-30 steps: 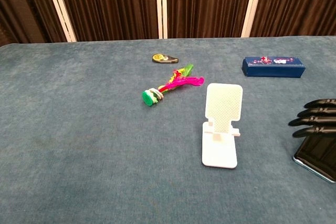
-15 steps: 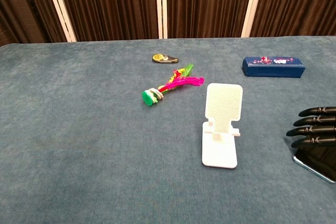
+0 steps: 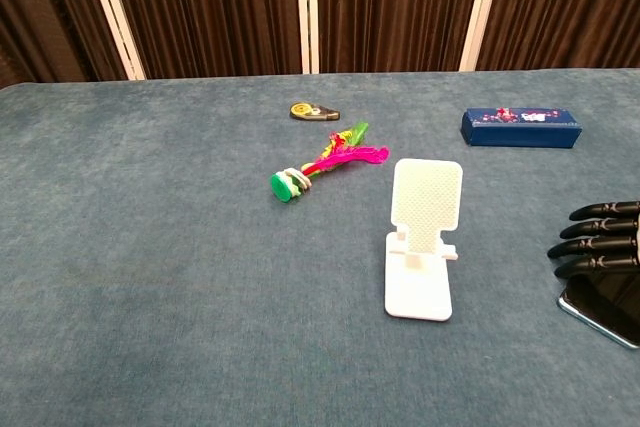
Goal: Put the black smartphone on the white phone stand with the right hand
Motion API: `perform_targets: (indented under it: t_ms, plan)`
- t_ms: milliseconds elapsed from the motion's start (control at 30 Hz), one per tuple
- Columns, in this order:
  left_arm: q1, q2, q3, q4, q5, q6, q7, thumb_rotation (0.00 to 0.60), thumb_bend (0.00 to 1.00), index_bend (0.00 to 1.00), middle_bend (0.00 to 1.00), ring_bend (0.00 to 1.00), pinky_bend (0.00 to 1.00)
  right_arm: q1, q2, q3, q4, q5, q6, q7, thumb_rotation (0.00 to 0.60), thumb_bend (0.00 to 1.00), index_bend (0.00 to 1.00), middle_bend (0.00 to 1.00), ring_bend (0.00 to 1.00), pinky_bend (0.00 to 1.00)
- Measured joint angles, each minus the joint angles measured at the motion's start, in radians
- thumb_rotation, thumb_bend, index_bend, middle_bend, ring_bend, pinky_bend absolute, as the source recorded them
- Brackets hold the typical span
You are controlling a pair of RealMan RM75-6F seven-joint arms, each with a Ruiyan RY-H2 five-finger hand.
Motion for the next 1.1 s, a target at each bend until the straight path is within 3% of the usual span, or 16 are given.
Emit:
perform_targets:
  t_ms: [167,233,500,733,900,1100]
  plan:
    - [-0.004,-0.005,0.000,0.001,-0.006,-0.004,0.009,0.600,0.00,0.00,0.00,0.00,0.00,-0.003,-0.025,-0.012,0.053,0.003,0.028,0.023,0.600,0.20,0.46,0.45,0.33,0.31]
    - [-0.005,-0.006,0.000,0.002,-0.008,-0.005,0.010,0.600,0.00,0.00,0.00,0.00,0.00,-0.006,-0.037,-0.017,0.083,0.002,0.052,0.032,0.600,0.26,0.50,0.49,0.37,0.36]
    - [-0.007,-0.005,0.002,0.001,-0.008,-0.006,0.008,0.600,0.00,0.00,0.00,0.00,0.00,-0.030,-0.069,-0.022,0.196,0.006,0.183,0.031,0.600,0.30,0.51,0.51,0.40,0.39]
    - [-0.005,-0.001,0.006,-0.005,0.001,-0.002,0.000,0.600,0.00,0.00,0.00,0.00,0.00,-0.048,-0.059,0.000,0.233,0.019,0.310,-0.079,0.600,0.30,0.51,0.51,0.40,0.39]
    - [-0.004,0.004,0.009,-0.009,0.011,0.002,-0.009,0.600,0.00,0.00,0.00,0.00,0.00,-0.048,-0.022,0.018,0.224,0.025,0.391,-0.174,0.600,0.30,0.51,0.51,0.40,0.39]
    - [0.001,0.016,0.012,-0.014,0.024,0.013,-0.030,0.600,0.00,0.00,0.00,0.00,0.00,-0.026,0.046,0.030,0.130,0.020,0.437,-0.263,0.600,0.30,0.51,0.51,0.40,0.39]
